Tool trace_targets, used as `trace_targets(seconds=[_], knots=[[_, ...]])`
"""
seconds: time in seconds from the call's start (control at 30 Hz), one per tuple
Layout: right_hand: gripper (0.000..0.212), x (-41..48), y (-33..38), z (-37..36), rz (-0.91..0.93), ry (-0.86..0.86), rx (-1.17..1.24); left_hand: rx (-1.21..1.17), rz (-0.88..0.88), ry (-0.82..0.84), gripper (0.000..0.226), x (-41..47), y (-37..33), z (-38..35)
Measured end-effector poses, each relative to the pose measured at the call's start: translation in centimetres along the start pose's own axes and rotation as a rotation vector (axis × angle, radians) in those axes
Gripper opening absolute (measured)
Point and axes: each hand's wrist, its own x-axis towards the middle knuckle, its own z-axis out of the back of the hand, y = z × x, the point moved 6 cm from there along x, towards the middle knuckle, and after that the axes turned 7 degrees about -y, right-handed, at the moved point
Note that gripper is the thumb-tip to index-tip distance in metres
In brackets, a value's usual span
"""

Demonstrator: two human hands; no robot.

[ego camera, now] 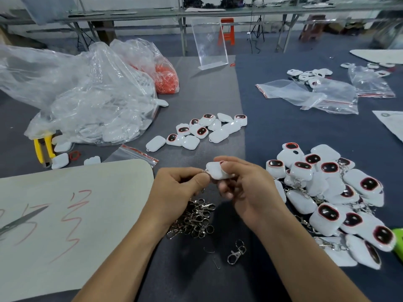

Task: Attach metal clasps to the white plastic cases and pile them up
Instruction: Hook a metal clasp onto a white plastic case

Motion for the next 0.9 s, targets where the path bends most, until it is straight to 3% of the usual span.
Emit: trace_targets(seconds=[0.1,0.17,0.27,0.33,0.37,0.4,0.47,0.57,0.63,0.8,0.9], knots=[[0.018,0.0,-0.7,-0.1,-0.072,-0.002,0.096,-0.034,0.023,0.005,0.012,0.0,-0.3,-0.1],[0.018,0.2,-0.6,0.2,0.009,-0.068,0.028,0.26,-0.184,-0.04,0.013,-0.2,-0.9,0.2],[0.02,-0.7,1.1,0.4,0.493,-0.188,-0.433,0.784,-0.553,-0.001,0.021,-1.2,-2.2,-1.0],[0.02,-2.3,1.6,-0.9,0.809,-0.162,-0.741,0.887,-0.69,0.058,0.015,-1.6,-2.5,-1.7],[0.02,-2.6,1.4,-1.4,0.881,-0.147,-0.819,0.902,-0.713,0.068,0.013,-1.6,-2.4,-1.8],[0.02,-2.6,1.2,-1.4,0.884,-0.152,-0.832,0.907,-0.706,0.057,0.012,-1.6,-2.3,-1.7],[0.017,-1.5,1.4,-0.5,0.672,-0.186,-0.598,0.84,-0.584,-0.019,0.014,-1.4,-2.0,-1.1],[0.02,0.1,0.5,0.8,0.168,-0.159,-0.097,0.386,-0.244,-0.082,0.011,-0.6,-0.9,-0.1],[0.02,0.3,-0.1,0.8,0.017,-0.117,0.017,0.214,-0.14,-0.045,0.026,-0.4,-0.3,-0.2],[0.02,0.4,-0.2,0.4,0.065,-0.086,-0.077,0.099,-0.08,-0.029,0.016,-0.5,-0.4,-0.6],[0.019,-0.5,1.2,0.3,0.441,-0.147,-0.313,0.428,-0.276,-0.029,0.014,-0.6,-1.1,-0.5]])
